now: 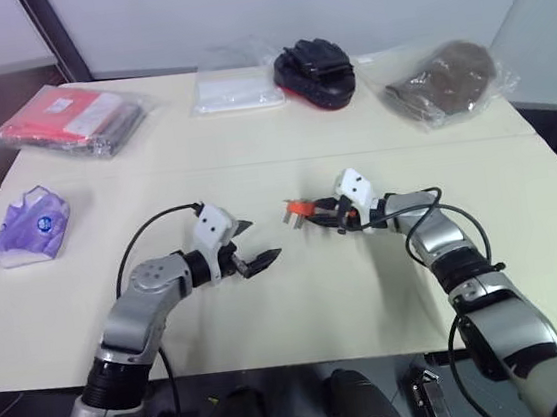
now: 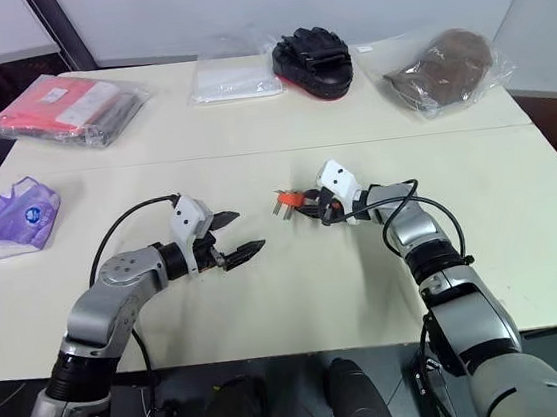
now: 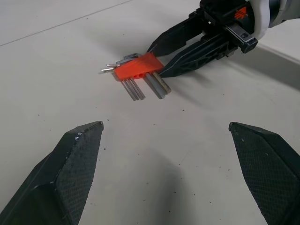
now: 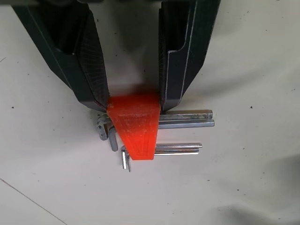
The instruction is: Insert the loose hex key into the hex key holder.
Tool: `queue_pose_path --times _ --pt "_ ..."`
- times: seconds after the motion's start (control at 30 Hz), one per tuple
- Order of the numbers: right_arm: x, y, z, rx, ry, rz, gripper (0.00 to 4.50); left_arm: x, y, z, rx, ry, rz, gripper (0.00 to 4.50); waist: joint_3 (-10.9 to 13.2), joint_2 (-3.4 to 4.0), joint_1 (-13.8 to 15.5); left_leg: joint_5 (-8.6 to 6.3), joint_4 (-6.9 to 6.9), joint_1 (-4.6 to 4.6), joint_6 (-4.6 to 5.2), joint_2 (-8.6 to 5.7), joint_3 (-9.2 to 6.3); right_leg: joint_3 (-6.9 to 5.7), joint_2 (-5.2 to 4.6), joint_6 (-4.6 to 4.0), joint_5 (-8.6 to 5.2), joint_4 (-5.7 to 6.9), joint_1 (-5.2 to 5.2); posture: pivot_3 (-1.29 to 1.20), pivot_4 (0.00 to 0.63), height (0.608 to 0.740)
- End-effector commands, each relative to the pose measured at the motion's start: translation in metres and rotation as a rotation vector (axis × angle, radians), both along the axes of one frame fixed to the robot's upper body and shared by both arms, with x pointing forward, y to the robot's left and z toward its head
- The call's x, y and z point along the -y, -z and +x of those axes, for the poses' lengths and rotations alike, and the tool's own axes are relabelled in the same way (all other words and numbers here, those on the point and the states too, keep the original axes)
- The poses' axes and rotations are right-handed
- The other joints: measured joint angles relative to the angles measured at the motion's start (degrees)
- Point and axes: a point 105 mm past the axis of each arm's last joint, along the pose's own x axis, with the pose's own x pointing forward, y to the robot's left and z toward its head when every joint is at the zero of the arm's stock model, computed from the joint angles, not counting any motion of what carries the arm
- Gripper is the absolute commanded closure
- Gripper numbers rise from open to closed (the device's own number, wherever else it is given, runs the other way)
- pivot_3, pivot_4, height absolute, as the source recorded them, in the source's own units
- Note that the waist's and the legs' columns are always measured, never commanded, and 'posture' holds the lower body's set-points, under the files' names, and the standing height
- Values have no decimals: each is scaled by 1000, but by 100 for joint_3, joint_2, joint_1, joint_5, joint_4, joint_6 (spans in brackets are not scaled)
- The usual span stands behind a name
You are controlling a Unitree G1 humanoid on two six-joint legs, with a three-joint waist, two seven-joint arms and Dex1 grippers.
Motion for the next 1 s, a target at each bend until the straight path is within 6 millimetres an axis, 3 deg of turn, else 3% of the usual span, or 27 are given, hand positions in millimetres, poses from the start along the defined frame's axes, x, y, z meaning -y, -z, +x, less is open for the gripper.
queue_pose_path --times 0.03,0.3,0.67,1.0 --pt "11 -7 -2 122 20 -90 3526 1 -15 0 44 20 -27 0 0 0 11 0 0 0 0 0 0 0 0 0 0 0 0 0 150 740" --pt "19 -48 -28 589 41 -346 3526 5 -33 15 46 79 -87 0 2 4 130 0 2 -10 0 -8 1 -4 -10 2 0 -3 -7 0 150 740" --pt "1 -110 -75 1127 -106 -556 3526 18 -72 21 -23 294 -229 0 5 9 137 0 3 -10 0 -8 6 -3 9 1 -1 -3 -7 0 150 740" --pt "-14 -115 -99 1268 -200 -546 3526 33 -102 25 -12 392 -350 0 5 8 144 0 5 -11 -1 -9 6 -1 10 0 -1 -4 -6 0 150 740"
